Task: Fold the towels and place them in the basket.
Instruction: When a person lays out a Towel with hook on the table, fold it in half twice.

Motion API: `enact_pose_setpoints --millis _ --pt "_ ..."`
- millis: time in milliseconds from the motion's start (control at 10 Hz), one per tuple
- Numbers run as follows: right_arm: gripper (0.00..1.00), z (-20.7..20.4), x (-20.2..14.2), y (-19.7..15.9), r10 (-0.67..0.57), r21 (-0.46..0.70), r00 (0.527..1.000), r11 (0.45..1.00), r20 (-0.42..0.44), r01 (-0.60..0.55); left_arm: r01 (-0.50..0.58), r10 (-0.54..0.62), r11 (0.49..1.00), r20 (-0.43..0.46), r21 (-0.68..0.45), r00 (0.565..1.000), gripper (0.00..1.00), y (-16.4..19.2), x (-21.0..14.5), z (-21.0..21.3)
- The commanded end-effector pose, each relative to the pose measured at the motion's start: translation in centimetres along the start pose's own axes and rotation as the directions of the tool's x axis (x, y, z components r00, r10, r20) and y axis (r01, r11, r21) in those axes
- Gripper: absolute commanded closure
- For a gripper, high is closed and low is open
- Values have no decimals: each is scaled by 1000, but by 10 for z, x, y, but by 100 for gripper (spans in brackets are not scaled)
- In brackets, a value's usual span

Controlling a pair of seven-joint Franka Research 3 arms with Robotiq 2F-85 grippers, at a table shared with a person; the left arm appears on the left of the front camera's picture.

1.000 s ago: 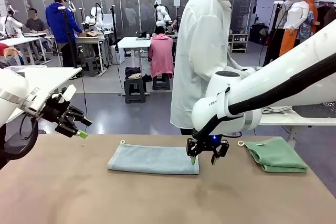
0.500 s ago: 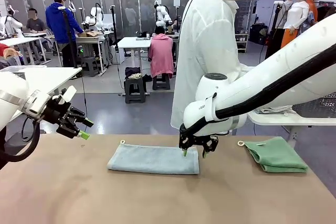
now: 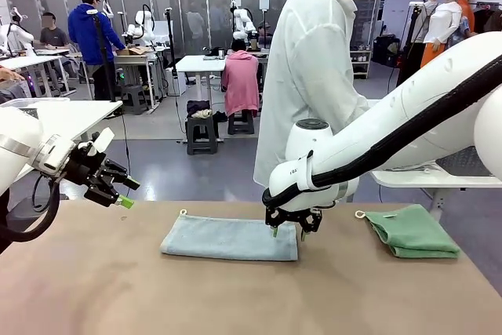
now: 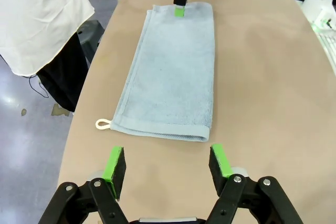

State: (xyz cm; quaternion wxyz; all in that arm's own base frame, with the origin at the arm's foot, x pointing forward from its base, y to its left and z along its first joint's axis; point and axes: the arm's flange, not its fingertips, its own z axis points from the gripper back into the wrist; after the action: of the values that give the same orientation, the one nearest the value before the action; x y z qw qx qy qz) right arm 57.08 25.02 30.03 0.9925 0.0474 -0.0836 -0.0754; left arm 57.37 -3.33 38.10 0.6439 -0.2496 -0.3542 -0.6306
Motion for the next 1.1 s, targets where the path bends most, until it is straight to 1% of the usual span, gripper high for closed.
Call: enact_pose_setpoints --millis 0,100,200,300,400,500,600,1000 --pt "41 -3 3 7 -16 -9 1000 1000 13 16 1 -1 1000 -12 3 1000 19 0 2 2" --pt "42 -6 3 6 -21 -12 1000 1000 5 21 1 -1 1000 -12 3 1000 19 0 2 2" --pt "61 -8 4 6 -22 -14 1000 1000 2 22 1 -1 1000 -12 3 1000 19 0 2 2" --pt "62 -10 4 6 -22 -16 1000 1000 0 22 1 -1 1000 -12 3 1000 19 0 2 2" --pt "81 -10 2 7 -24 -27 1000 999 4 24 1 -1 1000 -12 3 1000 19 0 2 2" --pt "81 -10 2 8 -17 -36 1000 999 6 18 1 -1 1000 -12 3 1000 19 0 2 2" --pt "100 -11 1 8 -17 -43 1000 999 7 18 1 -1 1000 -12 3 1000 19 0 2 2" --pt "100 -16 2 -2 -15 -72 1000 997 4 16 1 -1 1000 -12 3 1000 19 0 2 2"
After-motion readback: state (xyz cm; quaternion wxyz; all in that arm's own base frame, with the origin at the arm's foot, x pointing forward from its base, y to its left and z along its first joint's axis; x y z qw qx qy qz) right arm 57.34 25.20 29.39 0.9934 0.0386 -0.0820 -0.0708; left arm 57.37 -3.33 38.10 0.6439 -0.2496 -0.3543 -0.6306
